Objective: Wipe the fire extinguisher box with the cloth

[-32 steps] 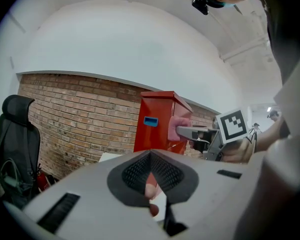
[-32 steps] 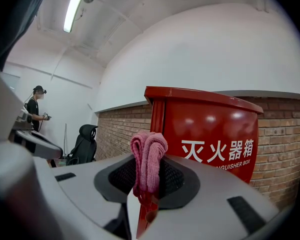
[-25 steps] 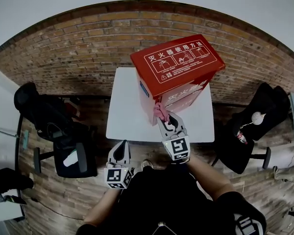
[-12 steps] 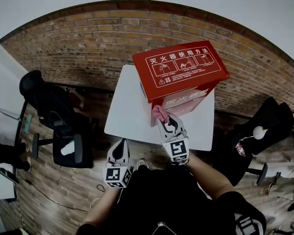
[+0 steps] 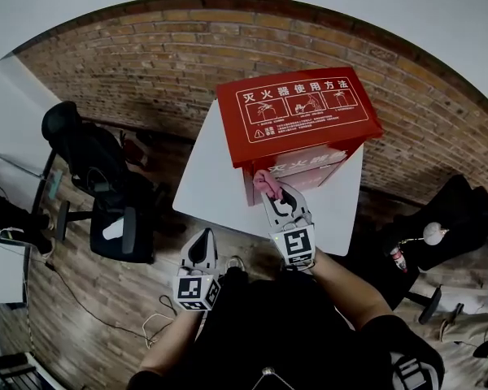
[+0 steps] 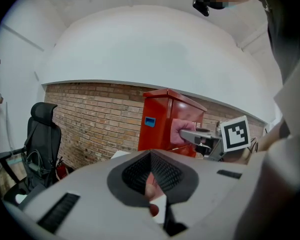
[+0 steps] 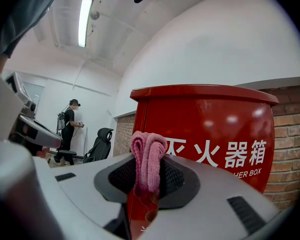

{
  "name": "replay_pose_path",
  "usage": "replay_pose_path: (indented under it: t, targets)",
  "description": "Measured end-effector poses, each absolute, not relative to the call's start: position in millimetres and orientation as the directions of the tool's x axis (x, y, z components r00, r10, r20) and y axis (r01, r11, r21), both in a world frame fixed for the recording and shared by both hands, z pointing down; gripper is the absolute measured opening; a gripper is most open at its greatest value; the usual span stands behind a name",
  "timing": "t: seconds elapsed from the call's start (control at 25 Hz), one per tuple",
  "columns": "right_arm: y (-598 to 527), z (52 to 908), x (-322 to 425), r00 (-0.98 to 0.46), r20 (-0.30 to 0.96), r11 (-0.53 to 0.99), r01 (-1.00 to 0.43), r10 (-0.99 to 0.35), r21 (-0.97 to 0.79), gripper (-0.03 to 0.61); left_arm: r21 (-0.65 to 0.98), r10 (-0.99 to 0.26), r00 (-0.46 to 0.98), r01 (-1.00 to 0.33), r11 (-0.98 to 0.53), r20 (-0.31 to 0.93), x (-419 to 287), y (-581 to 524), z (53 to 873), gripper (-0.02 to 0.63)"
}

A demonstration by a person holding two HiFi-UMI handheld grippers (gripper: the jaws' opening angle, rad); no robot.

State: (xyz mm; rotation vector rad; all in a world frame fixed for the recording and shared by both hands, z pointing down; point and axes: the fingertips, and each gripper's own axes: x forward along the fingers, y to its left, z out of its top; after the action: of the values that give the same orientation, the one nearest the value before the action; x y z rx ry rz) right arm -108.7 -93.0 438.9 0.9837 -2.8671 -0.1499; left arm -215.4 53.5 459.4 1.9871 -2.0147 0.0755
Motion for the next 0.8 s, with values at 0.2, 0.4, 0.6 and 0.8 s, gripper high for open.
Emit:
replay_pose_path:
  t: [0.2, 0.4, 0.6, 0.8]
  targets:
    - [-99.5, 440.2, -98.3, -0.809, 0.067, 0.808, -0.573, -0.585, 0.137, 0.106, 0.173, -0.966, -0.023, -0.983, 0.069, 0.256, -197.7, 52.6, 460.2, 0.028]
    - [-106.9, 439.0, -85.7, -0.820, 0.066, 0.820, -0.559, -0.569, 0.127, 0.106, 0.164, -0.966, -0.058, -0.981, 0.102, 0.254, -184.8, 49.2, 459.0, 0.028]
    - [-115.6, 440.2, -71.1, -0.831, 0.057, 0.830, -0.544, -0.553, 0.125, 0.106, 0.162, -0.965, -0.088, -0.978, 0.131, 0.248, -170.0, 44.1, 457.4, 0.028]
    - [-124.4, 441.1, -56.8, -0.841, 0.056, 0.840, -0.528, -0.537, 0.129, 0.106, 0.163, -0.963, -0.105, -0.975, 0.149, 0.248, -154.1, 35.5, 460.4, 0.028]
